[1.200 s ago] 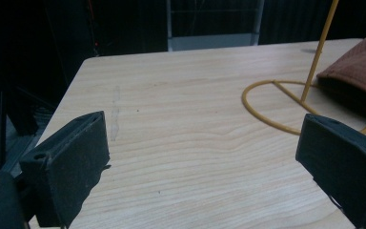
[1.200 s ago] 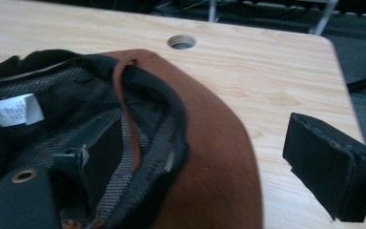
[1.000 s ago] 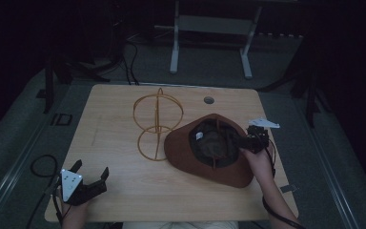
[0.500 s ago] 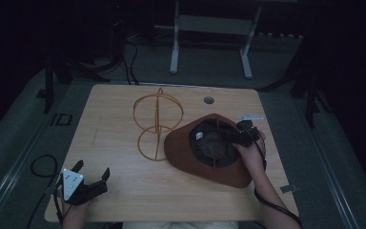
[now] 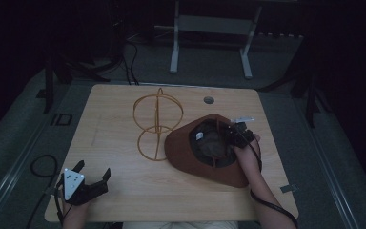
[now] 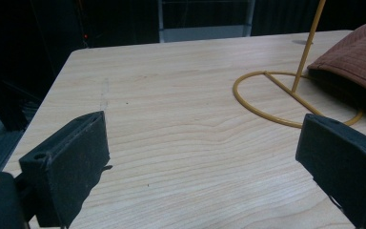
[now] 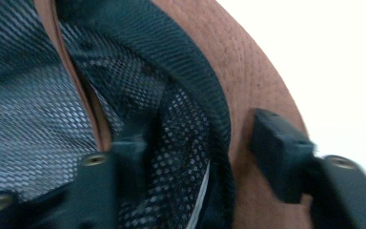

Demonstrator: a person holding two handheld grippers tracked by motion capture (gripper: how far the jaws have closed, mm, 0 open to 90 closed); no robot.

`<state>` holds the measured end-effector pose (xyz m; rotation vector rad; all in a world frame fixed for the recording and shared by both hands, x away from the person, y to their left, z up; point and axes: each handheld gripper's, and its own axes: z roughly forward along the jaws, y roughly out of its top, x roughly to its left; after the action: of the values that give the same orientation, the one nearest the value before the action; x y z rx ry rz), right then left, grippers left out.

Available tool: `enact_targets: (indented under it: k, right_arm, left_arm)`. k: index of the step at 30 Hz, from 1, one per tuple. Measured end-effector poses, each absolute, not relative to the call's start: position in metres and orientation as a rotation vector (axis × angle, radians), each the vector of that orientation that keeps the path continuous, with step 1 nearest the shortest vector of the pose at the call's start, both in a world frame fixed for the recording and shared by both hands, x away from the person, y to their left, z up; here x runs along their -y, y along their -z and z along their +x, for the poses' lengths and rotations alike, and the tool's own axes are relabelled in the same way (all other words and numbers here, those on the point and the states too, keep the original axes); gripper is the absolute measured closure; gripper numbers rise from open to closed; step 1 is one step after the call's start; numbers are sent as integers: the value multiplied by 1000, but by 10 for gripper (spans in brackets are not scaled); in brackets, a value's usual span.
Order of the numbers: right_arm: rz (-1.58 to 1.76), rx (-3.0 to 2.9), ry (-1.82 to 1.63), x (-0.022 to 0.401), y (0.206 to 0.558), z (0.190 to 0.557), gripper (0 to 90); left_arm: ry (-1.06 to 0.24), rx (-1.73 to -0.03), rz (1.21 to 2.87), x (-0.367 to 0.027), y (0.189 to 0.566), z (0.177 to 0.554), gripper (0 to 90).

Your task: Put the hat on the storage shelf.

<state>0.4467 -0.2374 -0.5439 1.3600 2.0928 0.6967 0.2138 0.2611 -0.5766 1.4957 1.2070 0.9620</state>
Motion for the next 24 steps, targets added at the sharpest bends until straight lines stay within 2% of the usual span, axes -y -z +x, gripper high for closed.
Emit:
enact_targets:
  k: [3,4,7,16,24]
  right_arm:
    - [1366,-2056,-614,232,545,446,650]
    - [1361,-2043,-588,232,545,445,750]
    - [1365,-2005,-603,236,543,443,822]
    - [1396,-1927,-741,248,525,436,842]
    - [1388,-1874,-845,256,497,424,843]
  left_arm:
    - [-952,-1215,1494,-262,577,214,45]
    - [-952,-1213,1494,-262,577,214,45]
    - [-938,-1218,1483,-262,577,214,45]
    - [-910,-1224,1481,-261,576,214,45]
    - [-782,-1166,1549,-254,571,213,53]
